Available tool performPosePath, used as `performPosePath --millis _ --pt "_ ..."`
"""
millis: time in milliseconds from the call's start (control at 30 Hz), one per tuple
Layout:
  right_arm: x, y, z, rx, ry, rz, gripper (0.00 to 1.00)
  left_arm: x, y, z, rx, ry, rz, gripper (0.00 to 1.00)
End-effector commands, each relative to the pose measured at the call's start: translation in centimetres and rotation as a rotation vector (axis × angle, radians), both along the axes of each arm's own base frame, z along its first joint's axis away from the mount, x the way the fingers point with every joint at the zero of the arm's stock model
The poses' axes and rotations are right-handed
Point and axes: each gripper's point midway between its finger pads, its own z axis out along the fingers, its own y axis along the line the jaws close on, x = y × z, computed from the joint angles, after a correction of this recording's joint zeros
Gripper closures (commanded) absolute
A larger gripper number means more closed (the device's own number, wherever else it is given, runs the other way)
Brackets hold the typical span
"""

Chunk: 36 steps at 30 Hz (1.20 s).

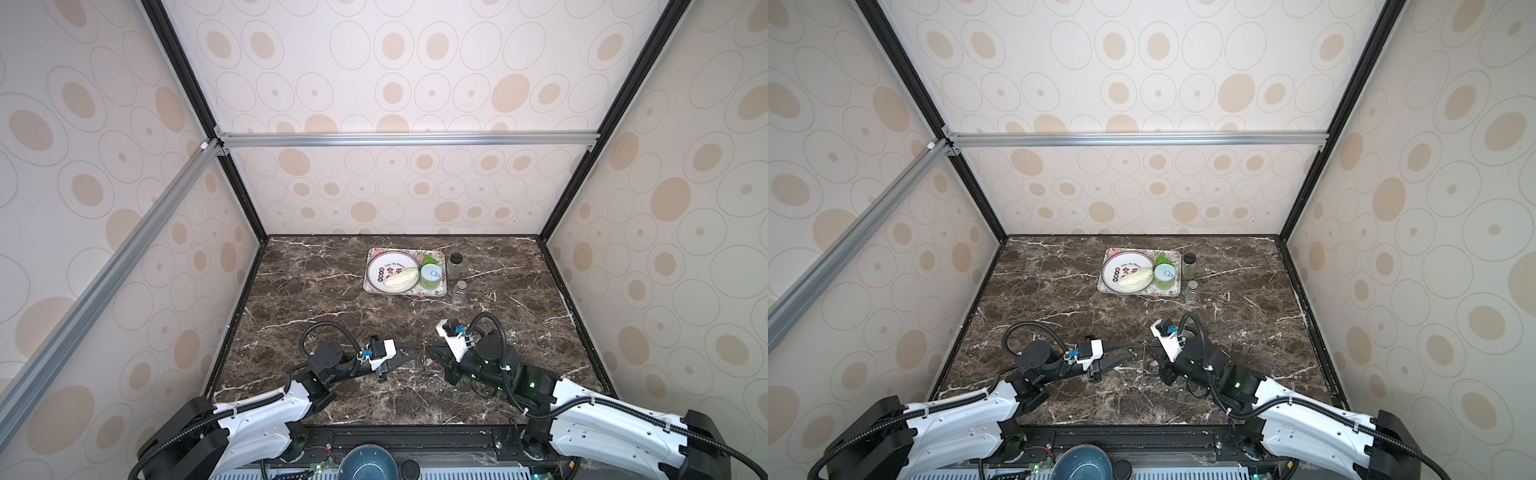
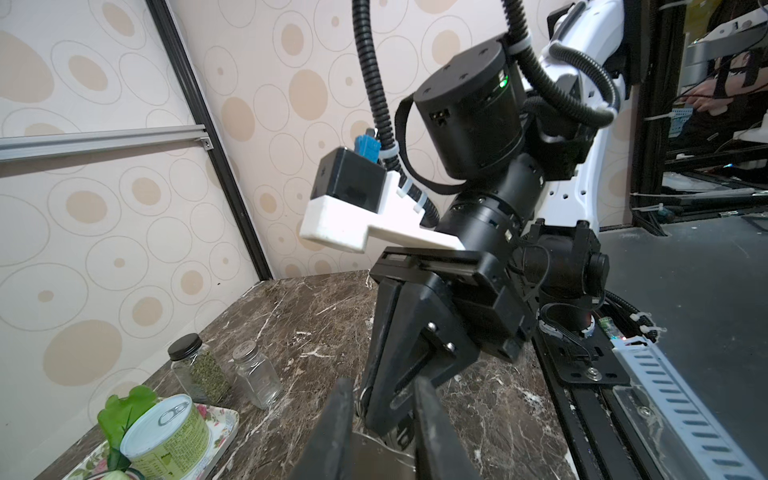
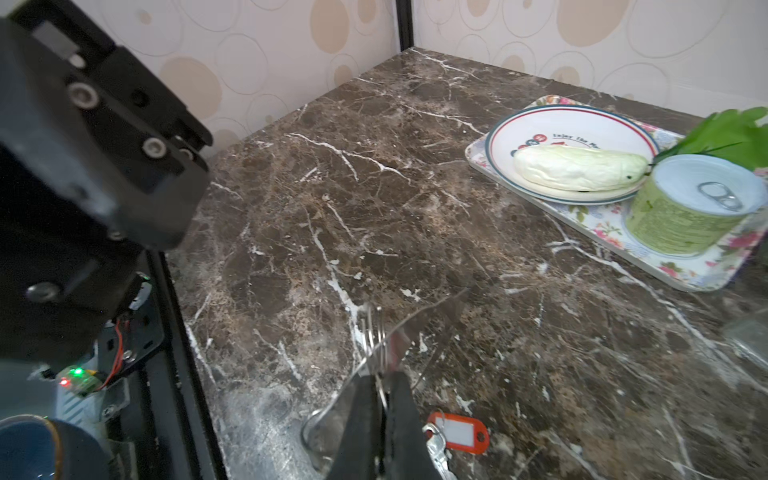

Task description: Put the keys on the keyring

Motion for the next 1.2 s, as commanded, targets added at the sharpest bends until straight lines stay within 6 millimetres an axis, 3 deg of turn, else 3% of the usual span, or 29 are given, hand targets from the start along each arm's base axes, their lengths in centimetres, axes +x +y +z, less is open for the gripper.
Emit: performPosePath --millis 0,333,700,1167 --pt "1.2 -1.2 1.7 -0.075 -0.063 -0.093 1.00 -0.1 -0.7 1.0 0.040 -0.042 -0.021 0.77" --pt "0.5 -0.5 2.2 -0.200 -0.117 -0.067 1.00 0.9 -0.5 0.1 0.099 -0.067 0.039 0.79" --pt "-1.5 0.8 3.4 -0.194 -0.170 0.053 1.00 1.0 -0.9 -0.3 0.123 -0.059 0.026 0.78" --pt "-2.5 1.9 3.2 -0.197 -0.179 0.117 1.00 1.0 -1.8 -1.1 0.162 -0.023 -0.021 0.78"
